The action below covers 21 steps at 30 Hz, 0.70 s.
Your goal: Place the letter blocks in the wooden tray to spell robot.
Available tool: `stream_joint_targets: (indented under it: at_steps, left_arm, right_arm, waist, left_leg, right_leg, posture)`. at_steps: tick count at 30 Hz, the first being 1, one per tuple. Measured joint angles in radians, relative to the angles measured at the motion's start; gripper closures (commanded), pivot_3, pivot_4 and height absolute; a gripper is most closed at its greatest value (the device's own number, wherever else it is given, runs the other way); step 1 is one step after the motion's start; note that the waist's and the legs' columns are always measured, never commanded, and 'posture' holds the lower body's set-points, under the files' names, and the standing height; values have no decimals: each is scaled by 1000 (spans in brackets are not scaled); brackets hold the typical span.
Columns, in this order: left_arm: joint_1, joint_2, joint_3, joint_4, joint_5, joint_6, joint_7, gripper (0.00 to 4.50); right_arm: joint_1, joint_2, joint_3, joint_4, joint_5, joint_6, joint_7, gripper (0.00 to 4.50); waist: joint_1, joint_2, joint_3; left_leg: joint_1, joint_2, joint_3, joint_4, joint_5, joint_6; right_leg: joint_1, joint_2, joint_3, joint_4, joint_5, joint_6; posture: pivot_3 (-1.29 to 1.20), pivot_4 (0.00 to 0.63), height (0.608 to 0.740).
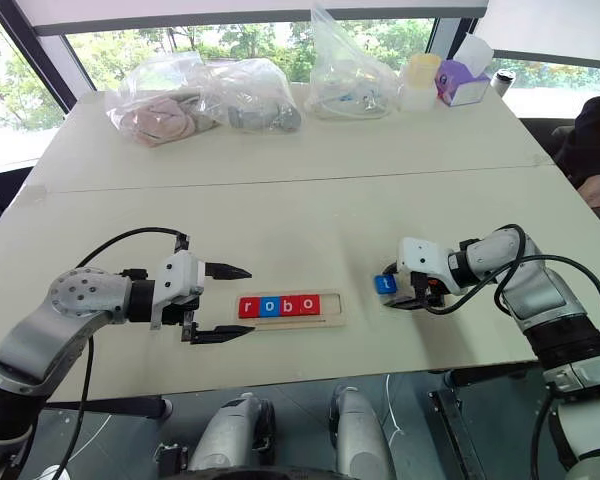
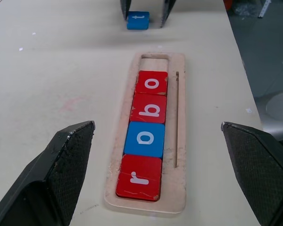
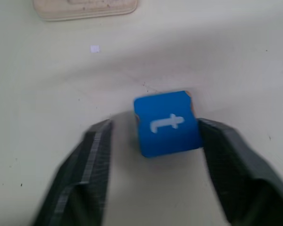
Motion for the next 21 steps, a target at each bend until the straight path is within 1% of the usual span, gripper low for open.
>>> stream_joint_targets:
  at_steps: [1,5,8,11,13,15,18,21]
  left_arm:
    - [5,5,1,0,-3,0,-1,0]
    - [35,31,18,-8,-7,-1,-14,0]
    - [49,61,41,-8,-8,-2,-31,0]
    - [57,67,64,-9,-9,-5,-43,0]
    - [65,68,69,-9,-9,-6,-49,0]
    - [70,68,69,-9,-9,-6,-49,0]
    - [69,67,69,-9,-8,-6,-48,0]
    - [67,63,69,-9,-8,-5,-47,0]
  right_arm:
    - [-5,3,0,1,-4,-2,1,3379]
    - [-7,9,-1,-6,-4,12,-2,3373]
    - [-5,20,-15,-72,0,91,-40,3373]
    - [19,16,-51,-230,56,229,-50,3373]
    - [44,14,-77,-374,109,334,-59,3373]
    - [62,14,-79,-474,136,401,-74,3373]
    - [79,15,-72,-533,134,454,-106,3373]
    - [96,22,-48,-551,121,461,-134,3373]
  waist:
    - [-1,0,0]
    - [-2,0,0]
    - [-3,1,0]
    - [0,1,0]
    - [2,1,0]
    - [4,1,0]
    - [5,1,0]
    - [5,1,0]
  left_leg:
    - [0,0,0,0,0,0]
    - [1,1,0,0,0,0]
    - [1,1,-1,0,0,0]
    - [0,1,-1,-1,0,0]
    - [0,2,-1,-1,0,0]
    - [0,2,-1,-1,0,0]
    - [0,2,-1,0,0,0]
    - [0,2,-1,0,0,0]
  right_leg:
    - [0,0,0,0,0,0]
    - [0,0,0,1,0,0]
    - [-1,0,0,2,0,0]
    - [-2,0,0,2,0,0]
    - [-2,0,0,2,0,0]
    - [-2,-1,0,1,0,0]
    - [-1,-1,0,0,0,0]
    - [-2,-1,0,0,0,0]
  posture:
    - [0,150,740]
    - [0,150,740]
    - [0,150,740]
    - [0,150,740]
    - [0,150,740]
    - [0,150,740]
    - [0,150,740]
    - [0,150,740]
